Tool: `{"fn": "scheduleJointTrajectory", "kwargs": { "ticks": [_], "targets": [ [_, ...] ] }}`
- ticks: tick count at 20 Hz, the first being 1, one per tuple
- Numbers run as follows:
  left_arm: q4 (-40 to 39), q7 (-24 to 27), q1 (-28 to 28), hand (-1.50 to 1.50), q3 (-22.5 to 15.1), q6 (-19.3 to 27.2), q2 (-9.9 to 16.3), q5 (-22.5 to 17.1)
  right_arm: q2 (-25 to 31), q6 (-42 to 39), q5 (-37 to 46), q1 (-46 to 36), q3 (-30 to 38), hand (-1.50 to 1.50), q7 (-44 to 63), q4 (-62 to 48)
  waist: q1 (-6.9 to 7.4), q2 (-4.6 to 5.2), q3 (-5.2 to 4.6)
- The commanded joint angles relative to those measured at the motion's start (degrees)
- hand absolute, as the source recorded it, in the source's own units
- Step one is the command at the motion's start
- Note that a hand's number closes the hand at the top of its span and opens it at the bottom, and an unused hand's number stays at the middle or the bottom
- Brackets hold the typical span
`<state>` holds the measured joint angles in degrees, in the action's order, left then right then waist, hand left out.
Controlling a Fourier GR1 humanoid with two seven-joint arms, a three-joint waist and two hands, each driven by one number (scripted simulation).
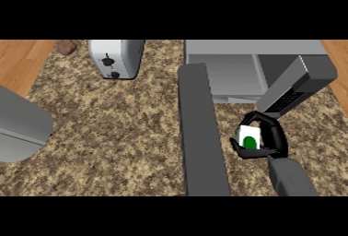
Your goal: Pick up the milk, place it into the microwave and close the microwave
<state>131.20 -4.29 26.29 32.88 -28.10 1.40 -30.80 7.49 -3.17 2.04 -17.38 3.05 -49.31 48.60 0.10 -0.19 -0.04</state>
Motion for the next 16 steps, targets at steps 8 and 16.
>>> {"fn": "scheduleJointTrajectory", "kwargs": {
  "ticks": [8,16],
  "targets": [
    [-4.3,2.0,-0.8,-1.50,2.5,-4.3,-0.6,0.1,-1.5,9.4,3.5,-9.8,0.5,1.50,10.8,2.4,0.48,0.19,0.03],
    [-2.7,1.2,-0.6,-1.50,-0.3,-1.5,-1.3,2.1,-2.2,19.2,11.6,-26.1,-0.1,1.50,16.6,-13.0,1.60,0.53,0.05]
  ]
}}
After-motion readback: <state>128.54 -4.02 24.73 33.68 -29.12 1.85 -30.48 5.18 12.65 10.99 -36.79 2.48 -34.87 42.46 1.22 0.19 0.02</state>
